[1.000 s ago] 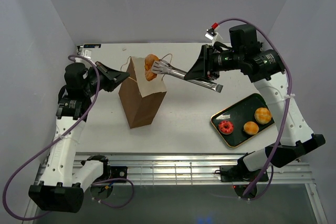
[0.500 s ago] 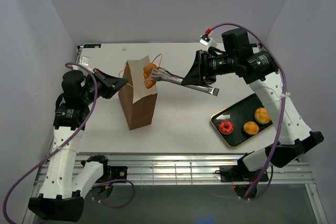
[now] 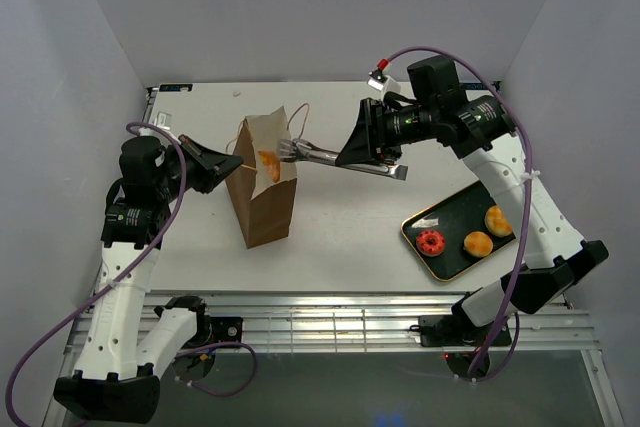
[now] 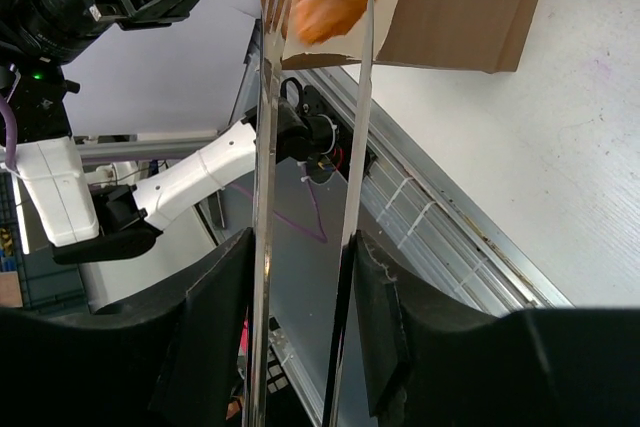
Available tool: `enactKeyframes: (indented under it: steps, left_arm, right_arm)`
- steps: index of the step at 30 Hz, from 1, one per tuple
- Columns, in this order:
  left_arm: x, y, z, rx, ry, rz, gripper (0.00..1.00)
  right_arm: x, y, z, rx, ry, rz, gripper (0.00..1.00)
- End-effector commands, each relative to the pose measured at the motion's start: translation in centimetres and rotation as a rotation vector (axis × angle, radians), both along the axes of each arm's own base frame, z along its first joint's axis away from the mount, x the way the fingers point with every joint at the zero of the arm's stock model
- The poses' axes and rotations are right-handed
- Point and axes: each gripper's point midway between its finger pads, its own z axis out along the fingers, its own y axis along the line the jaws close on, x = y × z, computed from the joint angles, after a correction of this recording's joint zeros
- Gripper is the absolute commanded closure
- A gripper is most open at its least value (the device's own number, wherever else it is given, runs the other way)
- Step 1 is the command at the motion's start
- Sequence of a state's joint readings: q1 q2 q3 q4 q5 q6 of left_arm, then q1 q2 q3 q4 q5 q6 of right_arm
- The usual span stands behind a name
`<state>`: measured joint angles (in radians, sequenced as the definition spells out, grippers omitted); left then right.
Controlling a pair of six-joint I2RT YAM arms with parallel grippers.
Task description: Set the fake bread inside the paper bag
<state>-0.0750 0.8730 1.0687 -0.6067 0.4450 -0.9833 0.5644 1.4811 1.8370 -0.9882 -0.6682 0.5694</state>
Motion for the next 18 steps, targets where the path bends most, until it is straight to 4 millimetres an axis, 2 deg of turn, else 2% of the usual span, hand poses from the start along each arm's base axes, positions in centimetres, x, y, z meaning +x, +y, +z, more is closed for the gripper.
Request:
enactKeyframes:
  steps: [1,7,11,18]
  left_arm:
    - [-0.4,0.2,0.9,0.021,-0.026,0.004,1.0]
    - [-0.5,0.3,0.9,0.026,-0.025,0.004,1.0]
    - [-0.8,0.3,0.7,0.028,-0.018,0.005,1.0]
    - [-1.6,0.5,-0.1,0.036,0.011,0.011,1.0]
  right_arm:
    - [0.4,0.4,1.0,0.032,-0.054,0.009,0.5]
    - [0.3,0.4,1.0,0.031,-0.06,0.01,0.49]
    - [0.3,0.3,2.6,0.054,-0.084,0.006,0.49]
    - [-1.3,0.1,5.5,0.125,-0.081,0.012,0.5]
